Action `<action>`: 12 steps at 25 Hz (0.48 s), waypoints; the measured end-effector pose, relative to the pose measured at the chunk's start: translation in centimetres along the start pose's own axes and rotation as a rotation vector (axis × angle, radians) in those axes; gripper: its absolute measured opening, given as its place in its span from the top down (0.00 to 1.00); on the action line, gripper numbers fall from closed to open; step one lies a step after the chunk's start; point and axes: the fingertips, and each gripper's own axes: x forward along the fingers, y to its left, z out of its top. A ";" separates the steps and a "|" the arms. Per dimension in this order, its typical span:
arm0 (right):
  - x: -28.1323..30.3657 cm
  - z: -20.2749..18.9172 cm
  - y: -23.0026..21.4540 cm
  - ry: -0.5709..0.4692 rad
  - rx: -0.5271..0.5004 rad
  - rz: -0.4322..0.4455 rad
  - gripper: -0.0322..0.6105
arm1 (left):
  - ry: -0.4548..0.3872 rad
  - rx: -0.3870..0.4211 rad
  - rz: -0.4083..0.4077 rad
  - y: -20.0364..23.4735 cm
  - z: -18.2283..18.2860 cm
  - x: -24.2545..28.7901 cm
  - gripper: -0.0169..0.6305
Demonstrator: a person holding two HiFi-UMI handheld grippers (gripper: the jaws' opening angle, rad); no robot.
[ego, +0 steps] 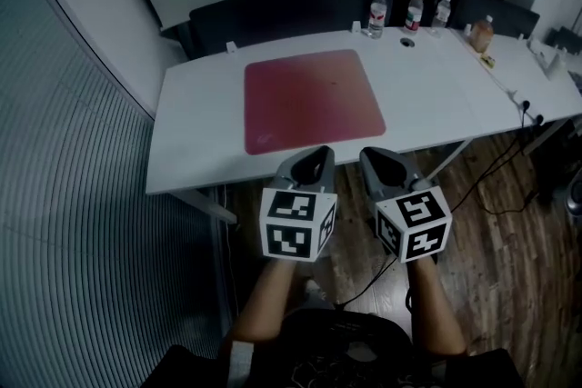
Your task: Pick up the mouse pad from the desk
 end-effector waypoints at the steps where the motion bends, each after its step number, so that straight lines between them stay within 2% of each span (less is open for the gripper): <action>1: 0.6 0.1 0.3 0.002 0.001 -0.006 0.95 | -0.002 0.001 -0.006 0.6 0.0 0.2 0.96; 8: 3.7 1.0 2.0 0.004 0.009 -0.029 0.95 | -0.013 0.038 -0.056 3.7 0.6 0.7 0.96; 12: 4.4 1.4 2.8 -0.005 0.010 -0.031 0.94 | -0.073 0.064 -0.079 4.3 1.3 0.4 0.96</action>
